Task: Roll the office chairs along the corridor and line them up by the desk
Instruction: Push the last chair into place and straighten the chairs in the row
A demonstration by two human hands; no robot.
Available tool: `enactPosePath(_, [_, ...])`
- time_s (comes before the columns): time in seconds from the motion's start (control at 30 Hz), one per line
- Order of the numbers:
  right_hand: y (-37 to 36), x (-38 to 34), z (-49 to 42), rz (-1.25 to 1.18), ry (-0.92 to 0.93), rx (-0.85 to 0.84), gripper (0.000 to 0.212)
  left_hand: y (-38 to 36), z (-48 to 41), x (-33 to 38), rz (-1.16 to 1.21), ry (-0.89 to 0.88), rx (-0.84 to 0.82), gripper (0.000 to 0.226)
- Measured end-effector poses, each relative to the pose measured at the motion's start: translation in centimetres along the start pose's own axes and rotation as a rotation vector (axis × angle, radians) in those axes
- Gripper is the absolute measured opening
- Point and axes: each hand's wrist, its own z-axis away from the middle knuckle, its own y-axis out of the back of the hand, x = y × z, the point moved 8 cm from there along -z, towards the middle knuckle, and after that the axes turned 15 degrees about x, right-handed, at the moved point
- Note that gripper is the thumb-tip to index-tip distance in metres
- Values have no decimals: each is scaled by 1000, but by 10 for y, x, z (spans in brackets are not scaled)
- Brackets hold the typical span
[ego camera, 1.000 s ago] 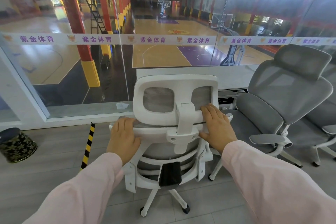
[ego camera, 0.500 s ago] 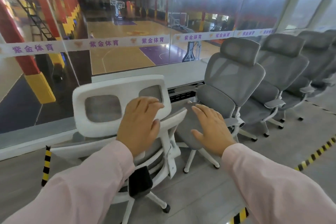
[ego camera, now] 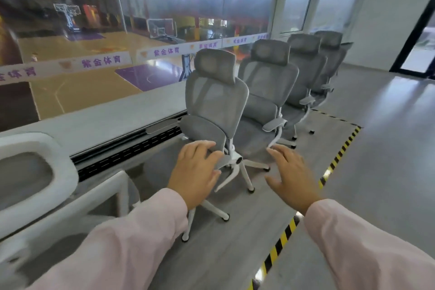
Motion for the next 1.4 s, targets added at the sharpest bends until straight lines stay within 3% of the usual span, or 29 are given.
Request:
enactPosePath(0.2, [-10, 133, -37, 36, -32, -59, 66, -115, -60, 58, 41, 50, -17, 25])
enactPosePath(0.4, [-28, 208, -90, 41, -11, -115, 64, -185, -96, 71, 30, 157, -110, 37])
enactPosePath(0.63, [-86, 227, -170, -15, 79, -147, 59, -241, -145, 32, -102, 164, -66, 37])
enactPosePath(0.9, [-159, 241, -289, -34, 187, -184, 59, -344, -213, -33, -80, 348, -246, 57])
enactPosePath(1.23, [-221, 263, -408, -134, 168, -201, 60, -448, -294, -78, -121, 413, -265, 83])
enactPosePath(1.4, [-242, 271, -452, -161, 268, -196, 60, -490, -317, -90, -151, 424, -309, 76])
